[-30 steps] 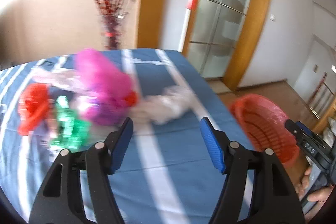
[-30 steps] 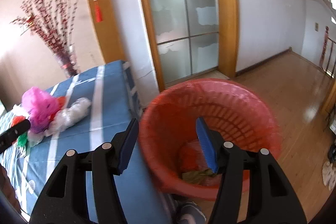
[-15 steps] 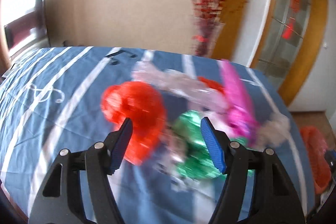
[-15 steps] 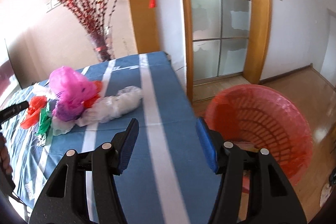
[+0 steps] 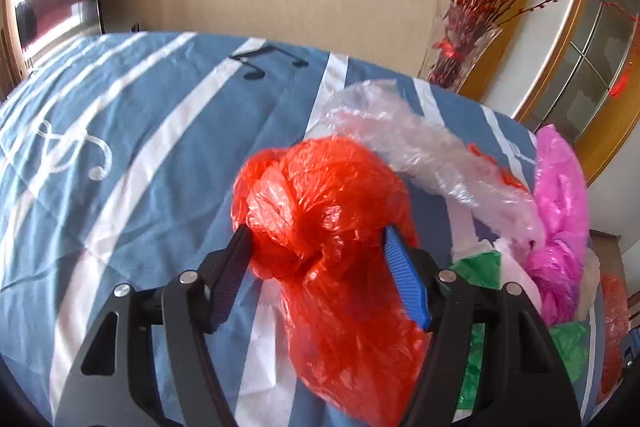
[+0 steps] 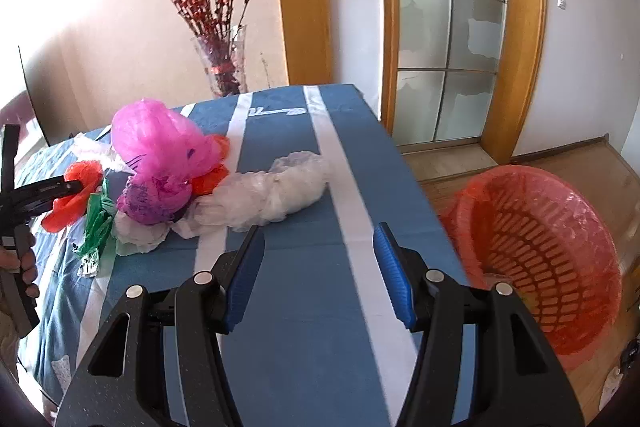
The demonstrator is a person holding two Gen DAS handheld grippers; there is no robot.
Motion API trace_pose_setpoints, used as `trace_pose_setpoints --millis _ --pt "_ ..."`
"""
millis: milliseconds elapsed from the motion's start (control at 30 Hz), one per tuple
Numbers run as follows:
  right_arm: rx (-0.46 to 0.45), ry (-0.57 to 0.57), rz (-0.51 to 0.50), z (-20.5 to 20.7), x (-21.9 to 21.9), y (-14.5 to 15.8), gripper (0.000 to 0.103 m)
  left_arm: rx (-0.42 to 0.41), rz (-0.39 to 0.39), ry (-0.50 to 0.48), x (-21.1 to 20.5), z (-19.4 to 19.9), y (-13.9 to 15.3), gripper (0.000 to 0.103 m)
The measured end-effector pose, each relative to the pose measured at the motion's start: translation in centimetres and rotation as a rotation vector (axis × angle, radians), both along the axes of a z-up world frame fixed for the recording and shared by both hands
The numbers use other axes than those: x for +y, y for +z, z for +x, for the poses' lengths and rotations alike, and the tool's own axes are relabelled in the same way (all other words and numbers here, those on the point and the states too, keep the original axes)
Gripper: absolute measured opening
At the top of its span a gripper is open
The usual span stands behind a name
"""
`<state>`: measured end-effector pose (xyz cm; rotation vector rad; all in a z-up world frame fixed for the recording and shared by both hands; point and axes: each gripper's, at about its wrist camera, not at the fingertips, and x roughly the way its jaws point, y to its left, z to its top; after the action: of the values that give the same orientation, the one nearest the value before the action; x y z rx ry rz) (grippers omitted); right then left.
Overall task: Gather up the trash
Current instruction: 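Return both tools to the table and grasp another red bag with the left tool, then grasp the rolled clear plastic bag with the right tool while the left holds the red bag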
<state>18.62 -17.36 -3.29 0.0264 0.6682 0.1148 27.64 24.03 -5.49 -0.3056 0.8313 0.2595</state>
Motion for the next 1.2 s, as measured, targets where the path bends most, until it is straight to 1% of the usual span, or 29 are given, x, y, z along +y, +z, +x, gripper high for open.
trace_pose_setpoints --millis 133,233,267,300,367,400,467,567,667,900,1000,1067,1200 --pt "0.007 0.017 -0.015 0.6 1.2 -0.2 0.058 0.001 -0.031 -0.005 0.4 0.3 -0.6 0.064" --pt "0.019 0.023 -0.01 1.0 1.8 -0.5 0.058 -0.004 -0.045 -0.014 0.5 0.3 -0.9 0.055" --pt "0.023 0.025 -0.006 1.2 1.9 -0.6 0.058 -0.006 -0.043 -0.017 0.6 0.4 -1.0 0.052" --pt "0.028 0.027 -0.003 1.3 2.1 -0.7 0.058 -0.01 -0.042 -0.022 0.5 0.3 -1.0 0.05" --pt "0.037 0.03 0.002 1.6 2.3 -0.9 0.058 -0.018 -0.041 -0.029 0.6 0.2 -1.2 0.044" --pt "0.041 0.031 0.004 1.7 2.5 -1.0 0.058 -0.023 -0.041 -0.032 0.6 0.1 -1.3 0.042" --pt "0.05 0.034 0.009 2.0 2.7 -1.2 0.058 -0.03 -0.042 -0.037 0.6 0.0 -1.2 0.035" --pt "0.067 0.034 0.03 2.7 2.9 -1.5 0.058 -0.043 -0.036 -0.045 0.6 -0.3 -1.0 0.027" --pt "0.081 0.027 0.056 3.6 2.8 -1.8 0.058 -0.05 -0.019 -0.047 0.7 -0.8 -0.6 0.025" --pt "0.15 -0.012 0.138 6.8 3.0 -3.1 0.058 -0.094 0.0 -0.025 1.8 -3.9 1.0 0.025" --pt "0.164 -0.044 0.156 7.9 3.2 -3.3 0.058 -0.102 -0.002 -0.017 2.2 -4.8 1.4 0.025" --pt "0.173 -0.073 0.191 8.7 3.1 -3.4 0.058 -0.105 -0.005 -0.013 2.4 -5.5 1.7 0.025" --pt "0.221 -0.093 0.206 10.1 3.3 -4.3 0.058 -0.112 -0.005 -0.017 2.4 -6.1 2.0 0.025"
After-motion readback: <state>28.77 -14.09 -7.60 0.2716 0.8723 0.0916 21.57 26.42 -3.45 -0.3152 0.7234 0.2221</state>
